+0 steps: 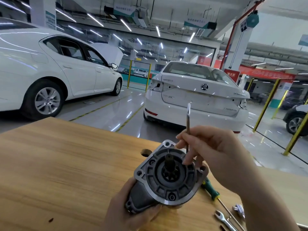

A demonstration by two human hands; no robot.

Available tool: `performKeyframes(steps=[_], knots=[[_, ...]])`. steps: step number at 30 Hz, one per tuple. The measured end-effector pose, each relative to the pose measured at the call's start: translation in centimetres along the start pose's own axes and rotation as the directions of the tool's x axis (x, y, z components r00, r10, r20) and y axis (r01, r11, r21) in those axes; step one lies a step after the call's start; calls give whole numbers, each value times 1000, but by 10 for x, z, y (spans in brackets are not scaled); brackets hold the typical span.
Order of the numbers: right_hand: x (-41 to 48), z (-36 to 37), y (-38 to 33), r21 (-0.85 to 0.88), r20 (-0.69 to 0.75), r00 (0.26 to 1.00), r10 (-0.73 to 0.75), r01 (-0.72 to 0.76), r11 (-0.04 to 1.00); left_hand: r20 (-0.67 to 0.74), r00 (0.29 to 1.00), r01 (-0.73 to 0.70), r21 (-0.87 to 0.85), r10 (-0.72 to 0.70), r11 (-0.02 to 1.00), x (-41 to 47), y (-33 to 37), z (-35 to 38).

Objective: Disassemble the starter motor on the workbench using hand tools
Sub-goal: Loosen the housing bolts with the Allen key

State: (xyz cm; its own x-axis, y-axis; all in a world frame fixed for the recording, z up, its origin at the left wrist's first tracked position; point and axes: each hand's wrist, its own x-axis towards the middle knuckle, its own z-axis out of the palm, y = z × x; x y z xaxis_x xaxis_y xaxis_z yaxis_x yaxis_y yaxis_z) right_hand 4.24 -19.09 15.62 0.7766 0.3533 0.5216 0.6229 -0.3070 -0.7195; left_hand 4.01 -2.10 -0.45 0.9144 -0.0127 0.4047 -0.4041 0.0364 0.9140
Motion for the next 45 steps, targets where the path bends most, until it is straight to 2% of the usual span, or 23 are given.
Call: performKeyframes(steps=[2, 5, 7, 11, 17, 22, 27, 34, 37, 42, 45], knots=[[0, 1, 1, 50, -14, 1000, 1, -1, 999, -85, 996, 19, -113, -29, 993, 0, -4, 1], [1, 6, 2, 63, -62, 998, 16, -12, 998, -132, 989, 58, -97, -71, 994, 0, -5, 8], [2, 9, 7, 14, -103, 995, 4, -3, 1000, -164, 982, 76, -97, -91, 992, 2, -4, 7], [2, 8, 11, -98, -93, 995, -17, 8, 995, -201, 960, 144, -237, -194, 961, 3, 4, 9], [-1, 3, 7, -101, 40, 999, -32, 36, 994, -212, 965, 96, -273, -158, 957, 2, 8, 14], [-2, 5, 6, -29, 17, 1000, 5, -4, 1000, -173, 979, 54, -277, -105, 959, 0, 17, 14], [2, 3, 8, -50, -63, 998, -3, 0, 999, -143, 978, 99, -316, -151, 943, 1, 26, 15], [2, 4, 4, -182, -26, 993, -112, 105, 978, -138, 980, 90, -346, -145, 934, 1, 28, 16], [3, 1, 4, -162, -40, 994, -99, 91, 983, -160, 976, 82, -349, -145, 934, 1, 27, 16], [0, -1, 4, -154, 72, 996, -56, 66, 986, -215, 961, 97, -331, -175, 939, 5, 27, 17], [3, 7, 6, -114, 53, 997, -60, 66, 991, -231, 957, 96, -310, -173, 946, 5, 27, 18]])
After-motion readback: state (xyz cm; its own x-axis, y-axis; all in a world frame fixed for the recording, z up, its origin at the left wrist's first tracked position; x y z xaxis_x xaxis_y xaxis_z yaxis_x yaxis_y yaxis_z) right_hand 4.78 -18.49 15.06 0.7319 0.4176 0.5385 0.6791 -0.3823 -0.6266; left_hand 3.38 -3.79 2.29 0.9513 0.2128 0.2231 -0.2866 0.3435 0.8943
